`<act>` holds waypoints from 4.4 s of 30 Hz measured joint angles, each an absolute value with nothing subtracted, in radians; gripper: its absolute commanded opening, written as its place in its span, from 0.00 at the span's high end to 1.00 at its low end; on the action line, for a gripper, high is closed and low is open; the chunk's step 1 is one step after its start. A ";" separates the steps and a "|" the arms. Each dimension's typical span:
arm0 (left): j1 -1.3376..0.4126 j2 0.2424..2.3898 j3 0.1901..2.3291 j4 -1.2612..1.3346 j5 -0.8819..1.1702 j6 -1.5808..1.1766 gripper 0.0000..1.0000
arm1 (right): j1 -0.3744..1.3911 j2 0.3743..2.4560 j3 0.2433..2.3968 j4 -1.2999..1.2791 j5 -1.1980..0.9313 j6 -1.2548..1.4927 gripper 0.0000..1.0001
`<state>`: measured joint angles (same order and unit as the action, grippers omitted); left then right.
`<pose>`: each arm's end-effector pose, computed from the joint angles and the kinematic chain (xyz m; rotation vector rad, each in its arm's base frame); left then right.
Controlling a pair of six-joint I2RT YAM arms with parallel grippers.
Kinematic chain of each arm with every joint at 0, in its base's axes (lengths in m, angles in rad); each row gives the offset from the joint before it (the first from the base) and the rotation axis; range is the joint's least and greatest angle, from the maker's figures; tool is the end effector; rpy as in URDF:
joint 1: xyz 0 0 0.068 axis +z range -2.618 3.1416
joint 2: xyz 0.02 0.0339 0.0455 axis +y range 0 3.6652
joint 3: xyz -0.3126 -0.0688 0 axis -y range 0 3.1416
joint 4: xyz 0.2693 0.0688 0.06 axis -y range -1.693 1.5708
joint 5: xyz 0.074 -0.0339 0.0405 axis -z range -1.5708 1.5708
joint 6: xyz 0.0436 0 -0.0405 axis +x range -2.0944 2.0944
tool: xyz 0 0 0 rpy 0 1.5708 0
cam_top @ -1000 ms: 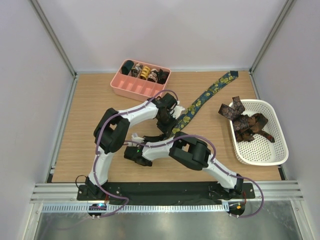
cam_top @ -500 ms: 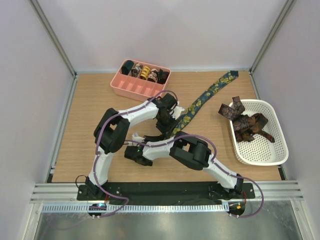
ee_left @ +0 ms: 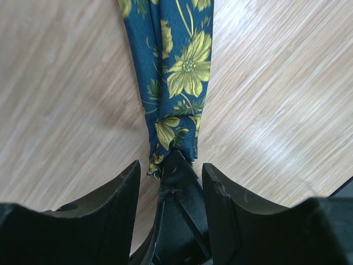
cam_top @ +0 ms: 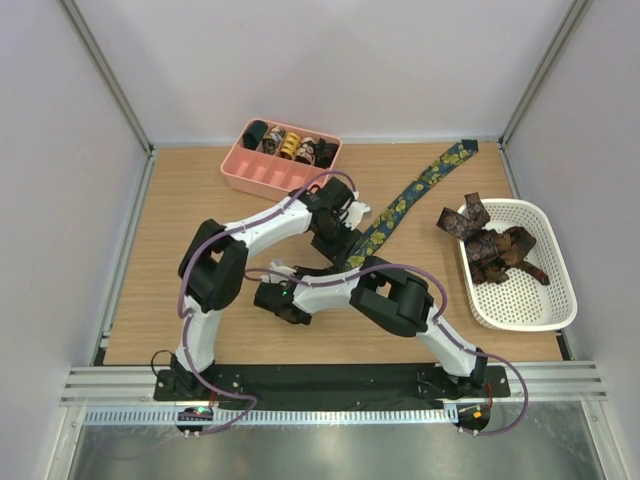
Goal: Roll the ties
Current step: Roll the tie
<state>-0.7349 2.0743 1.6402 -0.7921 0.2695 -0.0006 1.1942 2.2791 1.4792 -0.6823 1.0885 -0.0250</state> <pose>0.3480 -0.3302 0.2193 1.0925 2.6522 -0.5422 0.2060 0.4158 0.1057 -1.2385 1.8790 -1.0804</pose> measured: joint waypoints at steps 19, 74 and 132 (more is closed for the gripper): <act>-0.554 1.618 1.357 -0.399 0.184 -0.179 0.45 | 1.171 2.130 1.366 -0.580 0.893 -0.017 0.99; -0.735 1.649 0.898 0.005 0.238 0.212 0.05 | 0.489 1.997 1.066 0.031 -0.928 0.311 0.99; -0.778 1.861 1.126 -0.208 0.144 0.260 0.54 | 0.429 1.932 0.973 0.106 -0.743 0.476 0.99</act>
<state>-0.7784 1.8614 1.1259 -0.2081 0.1444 0.2600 0.4290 1.9320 0.9730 0.1059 -0.7433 0.4755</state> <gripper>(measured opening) 0.450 0.185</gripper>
